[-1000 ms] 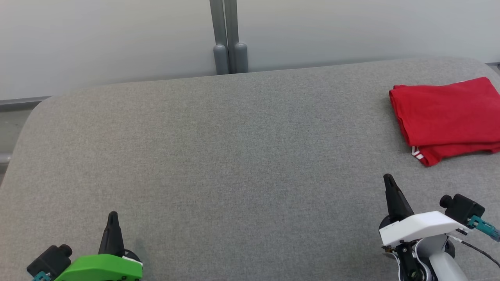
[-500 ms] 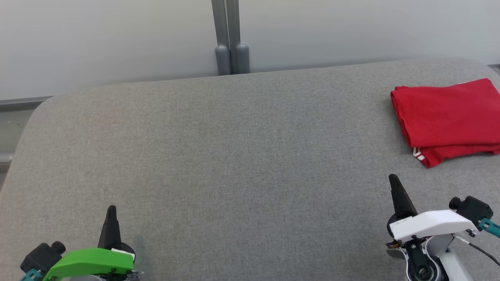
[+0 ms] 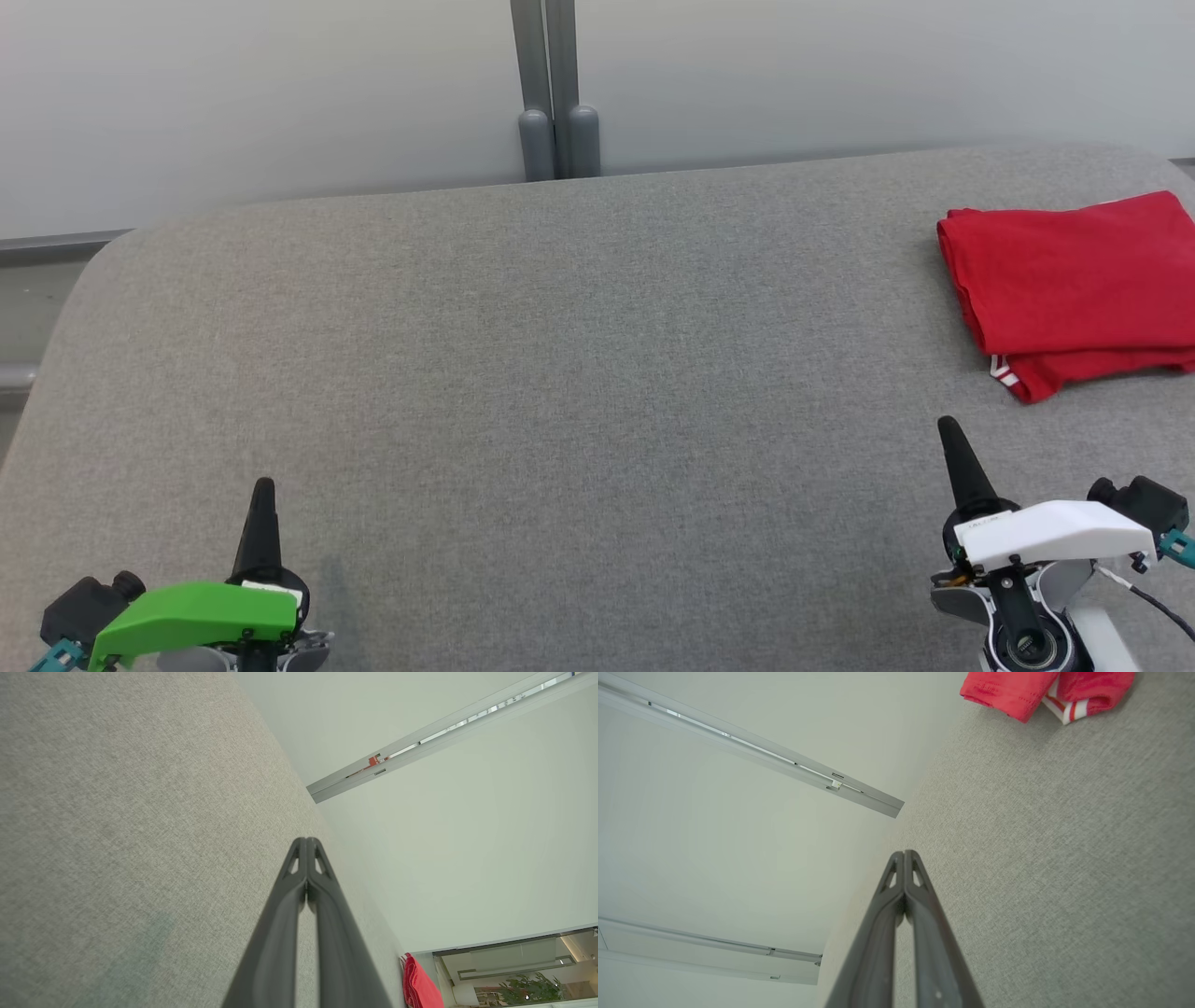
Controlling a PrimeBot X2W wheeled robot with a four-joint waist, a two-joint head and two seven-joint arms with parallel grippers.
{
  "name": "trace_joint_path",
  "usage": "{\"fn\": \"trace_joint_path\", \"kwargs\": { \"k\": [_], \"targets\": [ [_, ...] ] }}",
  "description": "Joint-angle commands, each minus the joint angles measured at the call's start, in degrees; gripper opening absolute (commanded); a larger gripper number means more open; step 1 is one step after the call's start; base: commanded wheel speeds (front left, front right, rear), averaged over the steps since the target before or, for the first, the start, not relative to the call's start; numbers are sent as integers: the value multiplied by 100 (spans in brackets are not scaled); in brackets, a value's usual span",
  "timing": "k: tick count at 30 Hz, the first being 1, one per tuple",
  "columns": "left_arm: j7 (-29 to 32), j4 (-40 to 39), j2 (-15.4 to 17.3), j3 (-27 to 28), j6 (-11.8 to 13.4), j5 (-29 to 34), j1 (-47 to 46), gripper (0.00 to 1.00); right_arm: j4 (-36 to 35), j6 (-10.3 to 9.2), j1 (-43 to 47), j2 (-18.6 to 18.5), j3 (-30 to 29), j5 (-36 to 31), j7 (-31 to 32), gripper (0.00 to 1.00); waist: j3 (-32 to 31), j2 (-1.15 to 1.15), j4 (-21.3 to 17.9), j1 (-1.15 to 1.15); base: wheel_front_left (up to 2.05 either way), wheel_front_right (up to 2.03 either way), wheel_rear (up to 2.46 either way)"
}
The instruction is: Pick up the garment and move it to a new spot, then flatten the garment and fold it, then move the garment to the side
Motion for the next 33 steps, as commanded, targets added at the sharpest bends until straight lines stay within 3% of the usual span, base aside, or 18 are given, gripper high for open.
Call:
{"fn": "trace_joint_path", "kwargs": {
  "k": [1, 33],
  "targets": [
    [45, -34, 28, 36, -46, -186, -154, 0, -73, 3, -87, -25, -36, 175, 44, 0, -2, 0, 3, 0, 0, 0, 0],
    [478, 28, 31, 219, -242, -1696, -367, 0, -113, 3, -82, -13, -307, 1787, 493, 0, -41, 0, 72, 0, 0, 0, 0]
  ]
}}
